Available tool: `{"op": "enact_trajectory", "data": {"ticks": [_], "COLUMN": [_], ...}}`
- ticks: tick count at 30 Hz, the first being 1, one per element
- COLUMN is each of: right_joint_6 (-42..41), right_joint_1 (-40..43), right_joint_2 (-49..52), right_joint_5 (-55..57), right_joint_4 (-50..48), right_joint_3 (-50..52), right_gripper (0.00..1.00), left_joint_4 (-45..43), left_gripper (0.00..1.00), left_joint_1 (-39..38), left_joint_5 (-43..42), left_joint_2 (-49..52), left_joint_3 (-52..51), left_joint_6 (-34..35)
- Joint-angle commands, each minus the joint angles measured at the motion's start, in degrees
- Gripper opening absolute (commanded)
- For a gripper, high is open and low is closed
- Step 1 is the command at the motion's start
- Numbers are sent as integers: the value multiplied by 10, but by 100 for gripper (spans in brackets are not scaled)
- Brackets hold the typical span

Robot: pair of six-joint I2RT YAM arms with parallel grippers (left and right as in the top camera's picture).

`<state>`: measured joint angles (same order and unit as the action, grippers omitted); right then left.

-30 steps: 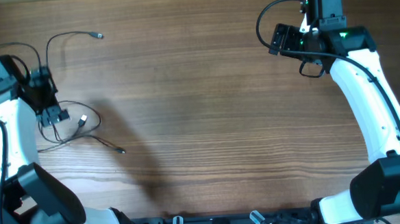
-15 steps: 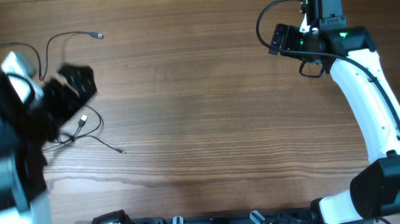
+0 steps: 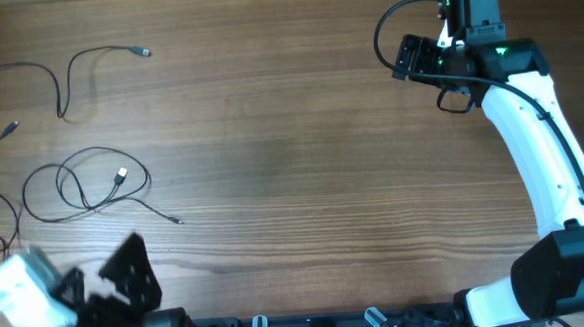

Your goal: Untangle cables

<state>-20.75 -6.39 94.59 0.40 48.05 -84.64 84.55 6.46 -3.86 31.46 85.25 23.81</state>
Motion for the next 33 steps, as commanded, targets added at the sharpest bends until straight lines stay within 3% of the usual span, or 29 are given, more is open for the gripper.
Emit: {"op": "enact_trajectory", "data": {"ticks": [1,9,17,33], "right_joint_6": [-4,-4,-4,-4], "right_joint_1": [-2,-2,-2,-2], "right_joint_2": [3,3,3,3], "right_joint_5": [-5,-5,-5,-5], "right_joint_4": [0,-2,-2,-2], "right_joint_3": [5,6,5,6], "right_gripper": [100,100,100,100], "left_joint_4": [34,117,119,119], "left_gripper": [100,100,100,100], "left_joint_1": [-2,-25,-25,-61], "left_joint_5": [10,10,10,10], "left_joint_2": [-62,-207,-300,-312], "left_joint_3": [2,2,3,6], "left_joint_6": [-11,-11,-11,-11]}}
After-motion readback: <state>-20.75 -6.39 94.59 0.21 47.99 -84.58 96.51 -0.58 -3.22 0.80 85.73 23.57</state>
